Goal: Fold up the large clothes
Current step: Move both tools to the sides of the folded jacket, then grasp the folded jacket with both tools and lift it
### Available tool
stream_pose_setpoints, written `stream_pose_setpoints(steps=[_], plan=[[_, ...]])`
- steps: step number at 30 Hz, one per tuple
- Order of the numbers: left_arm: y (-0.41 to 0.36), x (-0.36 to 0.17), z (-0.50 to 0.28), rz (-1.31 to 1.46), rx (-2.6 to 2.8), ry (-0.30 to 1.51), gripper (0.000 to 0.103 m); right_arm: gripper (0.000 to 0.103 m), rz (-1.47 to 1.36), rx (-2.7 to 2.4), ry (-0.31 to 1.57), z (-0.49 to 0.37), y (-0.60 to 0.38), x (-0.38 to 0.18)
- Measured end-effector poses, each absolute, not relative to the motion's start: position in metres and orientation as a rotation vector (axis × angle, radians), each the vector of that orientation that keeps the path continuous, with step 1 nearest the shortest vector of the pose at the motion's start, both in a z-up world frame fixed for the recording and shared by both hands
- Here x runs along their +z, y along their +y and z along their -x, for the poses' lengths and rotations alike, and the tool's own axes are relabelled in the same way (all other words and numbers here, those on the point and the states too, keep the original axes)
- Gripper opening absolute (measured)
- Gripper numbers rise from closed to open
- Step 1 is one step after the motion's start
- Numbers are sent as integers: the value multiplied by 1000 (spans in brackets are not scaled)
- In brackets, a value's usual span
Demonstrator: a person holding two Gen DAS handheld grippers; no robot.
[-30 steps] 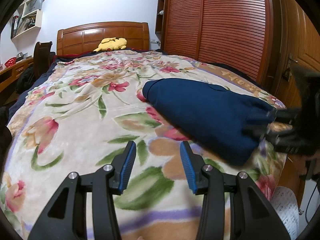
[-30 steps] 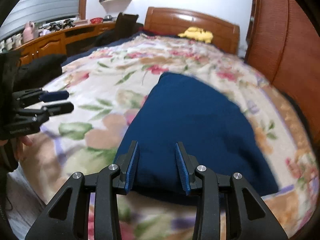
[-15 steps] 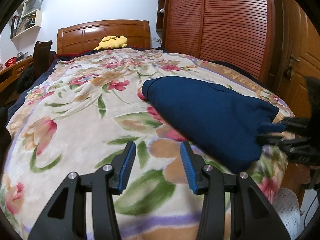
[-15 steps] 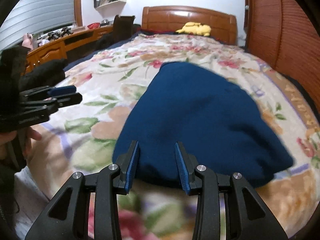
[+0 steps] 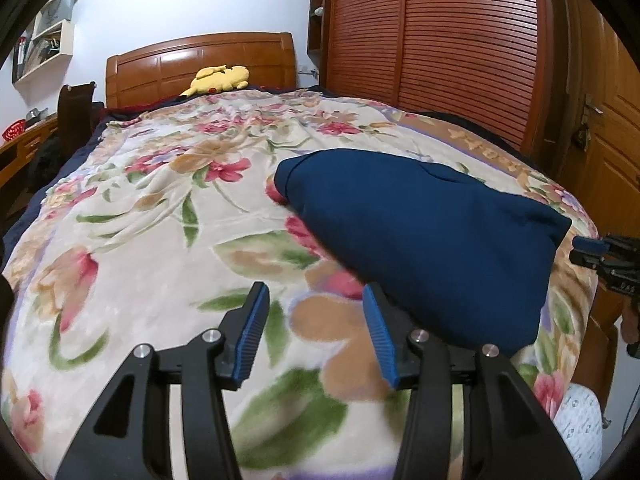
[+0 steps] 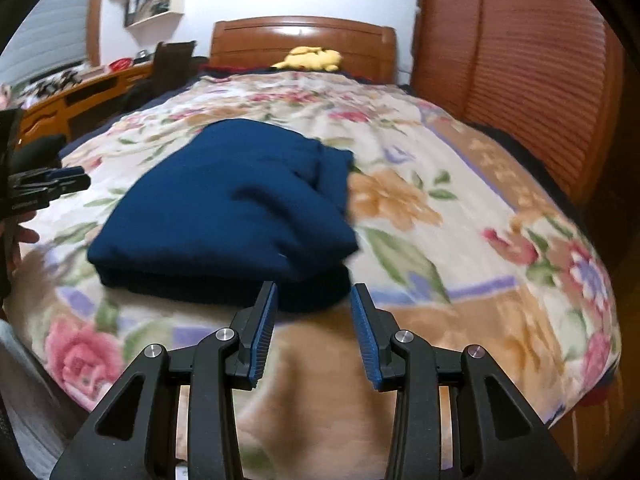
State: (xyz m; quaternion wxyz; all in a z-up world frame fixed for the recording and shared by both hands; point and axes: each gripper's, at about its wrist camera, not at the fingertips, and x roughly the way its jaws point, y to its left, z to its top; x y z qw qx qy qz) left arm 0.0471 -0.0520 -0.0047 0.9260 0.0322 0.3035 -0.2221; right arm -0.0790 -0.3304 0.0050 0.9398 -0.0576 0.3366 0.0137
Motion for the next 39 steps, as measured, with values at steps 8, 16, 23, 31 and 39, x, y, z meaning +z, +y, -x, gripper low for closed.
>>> stream_pose_setpoints(steps=[8, 16, 23, 31, 39], plan=[[-66, 4, -89, -94, -476, 639, 53, 38, 63, 44, 694, 59, -340, -7], [-89, 1, -166, -122, -460, 682, 53, 41, 25, 71, 692, 43, -338, -17], [-110, -10, -240, -133, -470, 747, 54, 41, -10, 79, 678, 44, -339, -15], [-129, -29, -289, -176, -457, 801, 55, 43, -8, 71, 737, 44, -338, -22], [-132, -44, -304, -210, -456, 814, 67, 44, -53, 96, 741, 33, -341, -34]])
